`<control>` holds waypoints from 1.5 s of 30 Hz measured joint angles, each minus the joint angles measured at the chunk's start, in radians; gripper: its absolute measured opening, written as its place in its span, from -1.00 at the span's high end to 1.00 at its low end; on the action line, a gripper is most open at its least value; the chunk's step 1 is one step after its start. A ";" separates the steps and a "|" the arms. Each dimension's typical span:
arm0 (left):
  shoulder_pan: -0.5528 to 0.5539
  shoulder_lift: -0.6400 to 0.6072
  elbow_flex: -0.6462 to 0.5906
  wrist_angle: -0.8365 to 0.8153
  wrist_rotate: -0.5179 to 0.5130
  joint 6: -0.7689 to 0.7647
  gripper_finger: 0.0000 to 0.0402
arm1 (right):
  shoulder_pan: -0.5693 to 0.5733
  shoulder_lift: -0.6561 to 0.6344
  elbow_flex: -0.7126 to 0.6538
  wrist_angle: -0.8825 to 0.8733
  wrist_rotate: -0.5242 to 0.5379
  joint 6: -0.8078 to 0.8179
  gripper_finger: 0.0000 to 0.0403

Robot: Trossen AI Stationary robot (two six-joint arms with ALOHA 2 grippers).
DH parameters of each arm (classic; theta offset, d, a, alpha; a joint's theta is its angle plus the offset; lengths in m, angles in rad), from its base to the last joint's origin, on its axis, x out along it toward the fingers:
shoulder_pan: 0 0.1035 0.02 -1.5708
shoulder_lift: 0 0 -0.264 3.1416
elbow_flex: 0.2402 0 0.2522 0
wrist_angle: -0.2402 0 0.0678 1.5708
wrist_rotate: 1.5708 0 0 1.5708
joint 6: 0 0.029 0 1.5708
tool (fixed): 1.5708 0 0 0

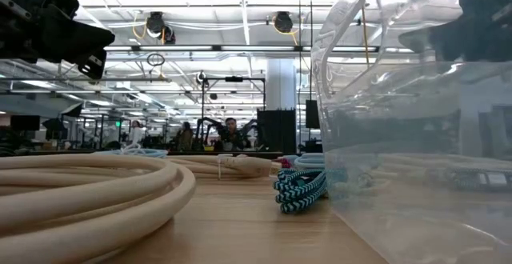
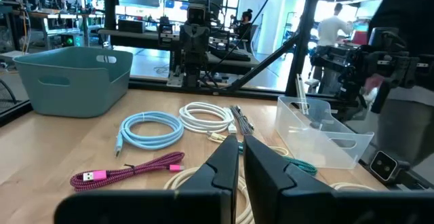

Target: Pick & Place USB Port

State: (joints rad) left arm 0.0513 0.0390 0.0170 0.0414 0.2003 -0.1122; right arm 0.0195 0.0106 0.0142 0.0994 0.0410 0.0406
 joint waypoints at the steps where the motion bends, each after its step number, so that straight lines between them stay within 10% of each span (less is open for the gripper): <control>1: 0.000 0.000 0.000 0.000 0.000 0.000 0.87 | 0.000 0.000 0.000 0.000 0.000 0.000 1.00; 7: 0.000 0.000 0.000 0.000 0.000 0.000 0.87 | 0.001 0.000 0.000 0.017 -0.018 0.087 1.00; 14: 0.000 0.000 0.000 0.000 0.000 0.000 0.87 | 0.002 0.000 0.000 0.185 -0.005 1.164 1.00; 19: 0.000 0.000 0.000 0.000 0.000 0.000 0.87 | 0.002 0.000 0.000 0.278 0.105 1.594 1.00; 45: 0.000 0.000 0.000 0.130 -0.113 -0.070 0.87 | 0.002 0.000 0.000 0.265 0.308 1.330 1.00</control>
State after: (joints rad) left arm 0.0509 0.0395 0.0166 0.1718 0.0873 -0.1817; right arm 0.0216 0.0106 0.0139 0.3640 0.3487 1.3710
